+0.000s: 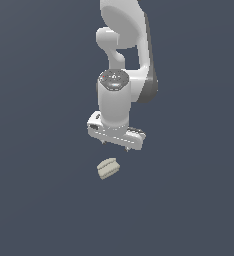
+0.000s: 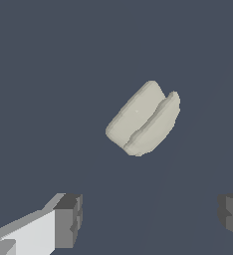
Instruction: Pick up the object and move it to a goal position.
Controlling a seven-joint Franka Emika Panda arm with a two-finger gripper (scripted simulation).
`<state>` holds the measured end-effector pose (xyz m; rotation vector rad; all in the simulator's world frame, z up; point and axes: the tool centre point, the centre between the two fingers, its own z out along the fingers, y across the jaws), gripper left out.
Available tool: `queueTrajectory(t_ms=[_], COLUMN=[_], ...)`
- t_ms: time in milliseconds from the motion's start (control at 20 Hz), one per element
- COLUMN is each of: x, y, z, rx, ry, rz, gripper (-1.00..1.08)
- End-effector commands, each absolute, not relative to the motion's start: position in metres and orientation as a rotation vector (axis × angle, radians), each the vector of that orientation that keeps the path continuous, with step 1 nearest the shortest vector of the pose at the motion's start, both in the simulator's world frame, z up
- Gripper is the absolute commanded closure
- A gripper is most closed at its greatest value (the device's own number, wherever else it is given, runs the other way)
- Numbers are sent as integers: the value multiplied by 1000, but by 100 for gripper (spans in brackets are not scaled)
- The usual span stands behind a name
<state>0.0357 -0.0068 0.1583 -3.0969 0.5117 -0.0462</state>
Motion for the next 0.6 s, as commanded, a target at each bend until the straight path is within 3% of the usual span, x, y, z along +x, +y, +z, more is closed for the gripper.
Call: queueTrajectory(t_ms=[0, 550], x=[41, 63], y=[-11, -28], z=[154, 136], rx=[-3073, -2921], ry=[632, 1140], rz=[-39, -15], gripper=[-92, -92])
